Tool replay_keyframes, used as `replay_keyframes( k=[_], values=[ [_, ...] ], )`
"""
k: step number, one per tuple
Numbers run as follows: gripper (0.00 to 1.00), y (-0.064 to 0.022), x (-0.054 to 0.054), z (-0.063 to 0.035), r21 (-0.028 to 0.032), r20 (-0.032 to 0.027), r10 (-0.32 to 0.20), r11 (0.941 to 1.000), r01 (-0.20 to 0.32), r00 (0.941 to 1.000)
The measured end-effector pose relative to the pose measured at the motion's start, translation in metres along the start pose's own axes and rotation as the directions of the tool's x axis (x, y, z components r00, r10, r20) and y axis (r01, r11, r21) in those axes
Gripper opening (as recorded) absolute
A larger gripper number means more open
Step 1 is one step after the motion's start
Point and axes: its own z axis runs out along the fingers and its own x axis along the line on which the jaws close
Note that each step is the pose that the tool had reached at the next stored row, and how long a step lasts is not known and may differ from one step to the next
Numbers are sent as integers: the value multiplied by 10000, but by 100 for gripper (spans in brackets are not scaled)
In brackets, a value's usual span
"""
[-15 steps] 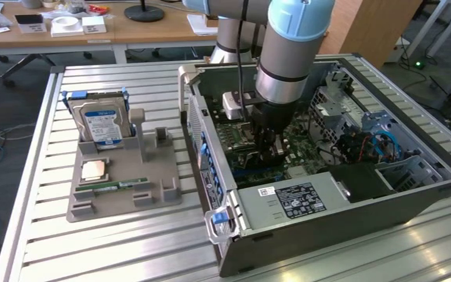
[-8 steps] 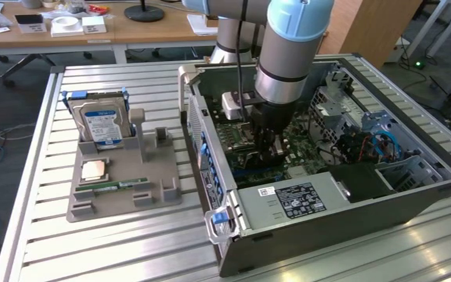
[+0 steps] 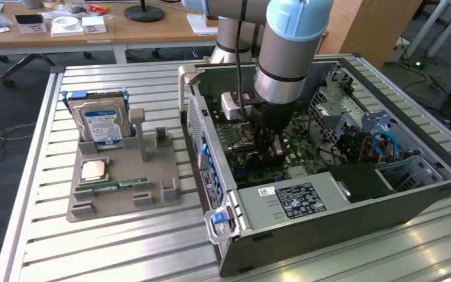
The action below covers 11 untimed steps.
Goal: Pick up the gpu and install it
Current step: 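Insert the gpu into the slot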
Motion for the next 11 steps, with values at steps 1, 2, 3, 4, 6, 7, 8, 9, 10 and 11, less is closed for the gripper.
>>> replay_keyframes(
  k=[1, 2, 3, 4, 6, 7, 8, 9, 10, 11],
  values=[
    [26, 2, 0, 0, 0, 0, 0, 10000, 0, 10000],
    [26, 3, 0, 0, 0, 0, 0, 10000, 0, 10000],
    [26, 4, 0, 0, 0, -1, -1, 10000, 1, 10000],
    [26, 5, 0, 0, 0, 0, -1, 10000, 1, 10000],
    [26, 9, 0, -1, 0, -1, 0, 10000, 0, 10000],
    [26, 10, 0, 0, 1, -1, 0, 10000, 0, 10000],
    [26, 11, 0, 0, 1, 0, 0, 10000, 0, 10000],
    [26, 13, 0, 1, 2, -1, 0, 10000, 0, 10000],
    [26, 15, 0, 1, 1, -1, 0, 10000, 0, 10000],
    [26, 17, 1, 2, 1, -1, -1, 10000, 1, 10000]
  ],
)
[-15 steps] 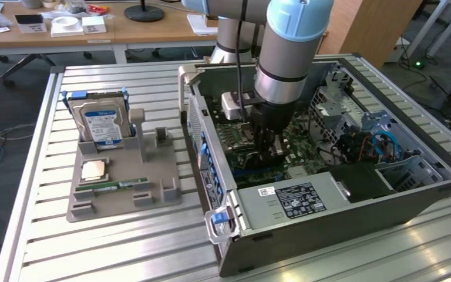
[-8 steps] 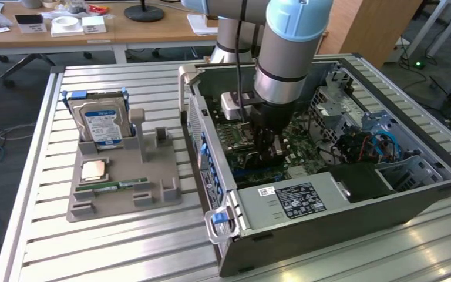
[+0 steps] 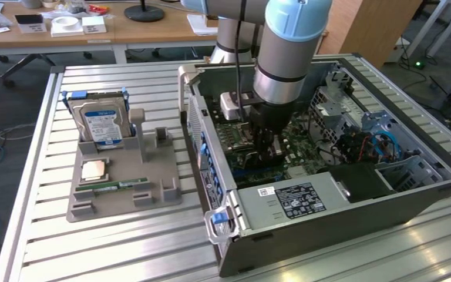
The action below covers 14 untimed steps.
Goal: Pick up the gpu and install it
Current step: 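Insert the gpu into the slot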
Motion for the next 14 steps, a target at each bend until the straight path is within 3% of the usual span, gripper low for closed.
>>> replay_keyframes(
  k=[14],
  values=[
    [26, 25, 1, 6, 3, 0, -2, 10000, 2, 10000]
  ],
)
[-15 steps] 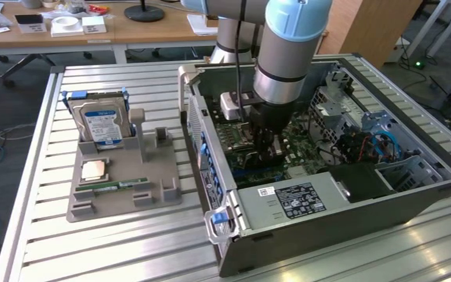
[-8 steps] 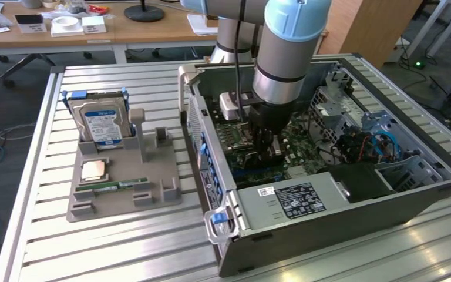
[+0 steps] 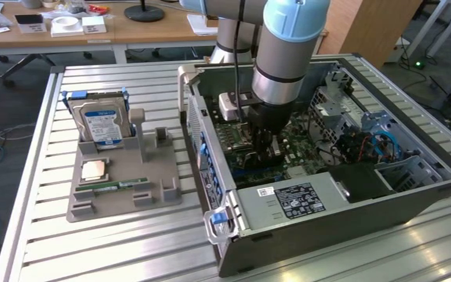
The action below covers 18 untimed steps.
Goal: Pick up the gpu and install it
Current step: 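Insert the gpu into the slot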
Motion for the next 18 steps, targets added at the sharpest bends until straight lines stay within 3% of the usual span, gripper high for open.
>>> replay_keyframes(
  k=[18],
  values=[
    [26, 3, 0, 6, -1, 2, 4, 10000, -4, 10000]
  ],
)
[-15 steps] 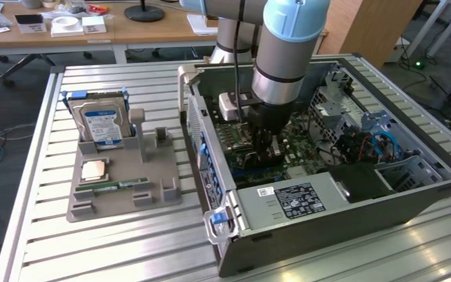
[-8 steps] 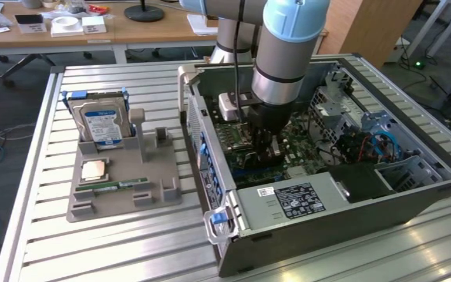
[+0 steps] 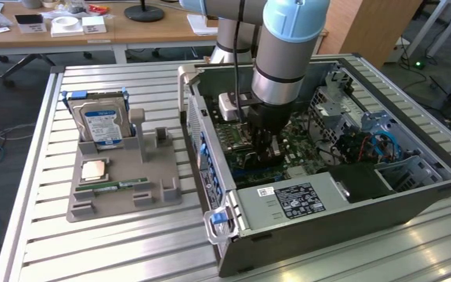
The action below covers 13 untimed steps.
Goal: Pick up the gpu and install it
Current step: 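Insert the gpu into the slot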
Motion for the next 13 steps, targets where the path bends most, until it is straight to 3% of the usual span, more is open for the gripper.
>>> replay_keyframes(
  k=[13],
  values=[
    [26, 0, 0, 0, 0, -1, 0, 10000, 0, 10000]
  ],
)
